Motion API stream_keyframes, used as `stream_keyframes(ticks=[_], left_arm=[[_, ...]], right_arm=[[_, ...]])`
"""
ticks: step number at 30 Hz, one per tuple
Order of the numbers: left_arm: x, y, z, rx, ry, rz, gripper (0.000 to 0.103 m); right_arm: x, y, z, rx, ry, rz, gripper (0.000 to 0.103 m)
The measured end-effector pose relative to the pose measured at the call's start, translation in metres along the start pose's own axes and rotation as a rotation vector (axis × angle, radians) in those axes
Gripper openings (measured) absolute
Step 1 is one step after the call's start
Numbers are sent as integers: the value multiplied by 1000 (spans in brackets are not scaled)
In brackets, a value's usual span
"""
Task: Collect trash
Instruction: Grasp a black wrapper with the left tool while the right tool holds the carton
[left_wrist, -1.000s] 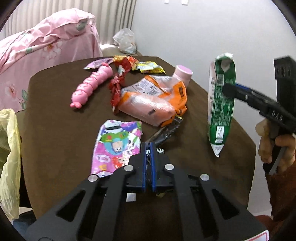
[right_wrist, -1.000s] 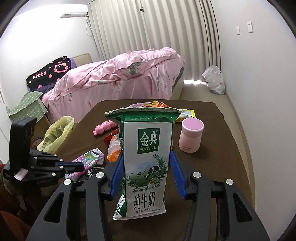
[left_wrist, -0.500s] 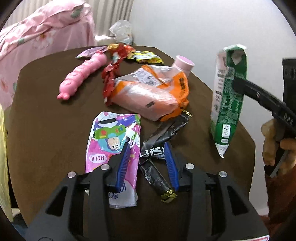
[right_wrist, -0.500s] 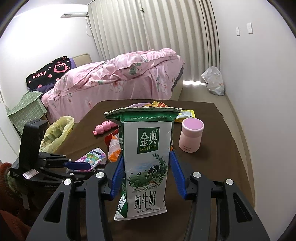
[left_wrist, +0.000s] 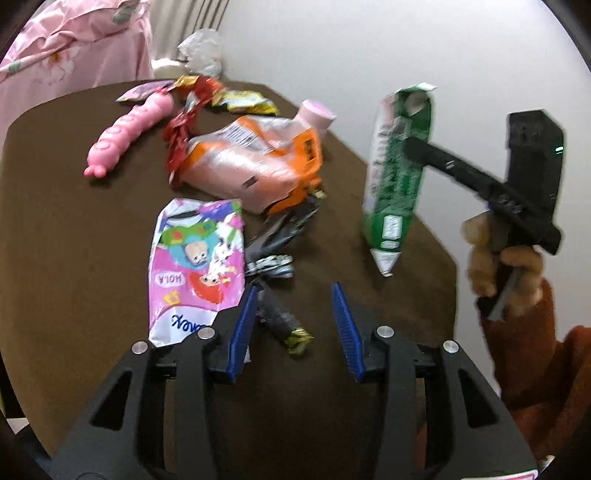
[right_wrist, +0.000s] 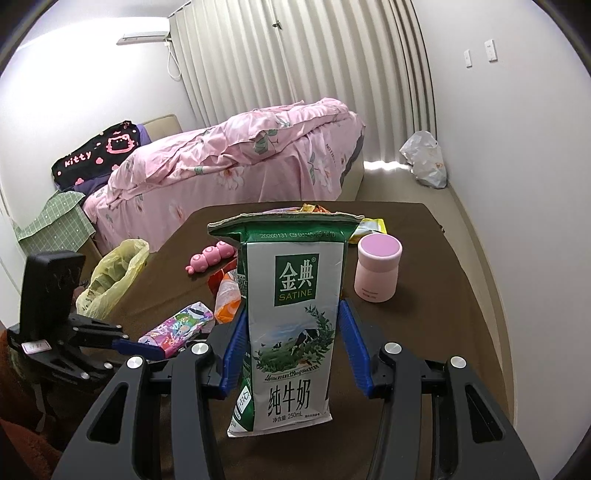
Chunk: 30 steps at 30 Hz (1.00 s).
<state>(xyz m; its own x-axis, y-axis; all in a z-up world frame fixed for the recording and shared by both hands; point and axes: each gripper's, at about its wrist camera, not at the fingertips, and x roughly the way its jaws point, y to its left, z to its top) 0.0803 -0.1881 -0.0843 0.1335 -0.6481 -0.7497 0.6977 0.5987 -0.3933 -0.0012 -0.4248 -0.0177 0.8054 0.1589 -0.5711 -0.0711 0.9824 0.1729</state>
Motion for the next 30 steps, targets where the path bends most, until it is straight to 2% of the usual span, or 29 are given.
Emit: stream_keyframes(ticks=[3,7,10,13,15,17,21,24,27,30], left_arm=[[11,11,2,-36,19,86,40],[10,17,12,-72,-13,115,42],[8,4,18,-15,-33,88,45],[17,-13,23,74,-24,190,45],[25,-10,24,68,2,222,45],[32,-3,24,19,29,210,41],[17,-5,21,4,-32,181,30],[-4,-9,20,4,-102,206,29],[-26,-15,21,17,-171,262,29],[-45,-18,23,17,-217,288,29]], right_arm=[[0,0,0,-2,3,7,46],[-1,1,-1,-5,1,10,45],[0,1,-3,-5,0,12,45],[-1,1,-3,-3,-4,10,45],[-1,1,-4,-4,-5,9,45],[-2,1,-4,-4,-4,8,45],[-5,4,-5,-19,-8,8,45],[-8,8,-4,-21,-21,15,45],[-12,11,0,-18,-37,31,45],[-15,18,7,-35,-54,34,45]])
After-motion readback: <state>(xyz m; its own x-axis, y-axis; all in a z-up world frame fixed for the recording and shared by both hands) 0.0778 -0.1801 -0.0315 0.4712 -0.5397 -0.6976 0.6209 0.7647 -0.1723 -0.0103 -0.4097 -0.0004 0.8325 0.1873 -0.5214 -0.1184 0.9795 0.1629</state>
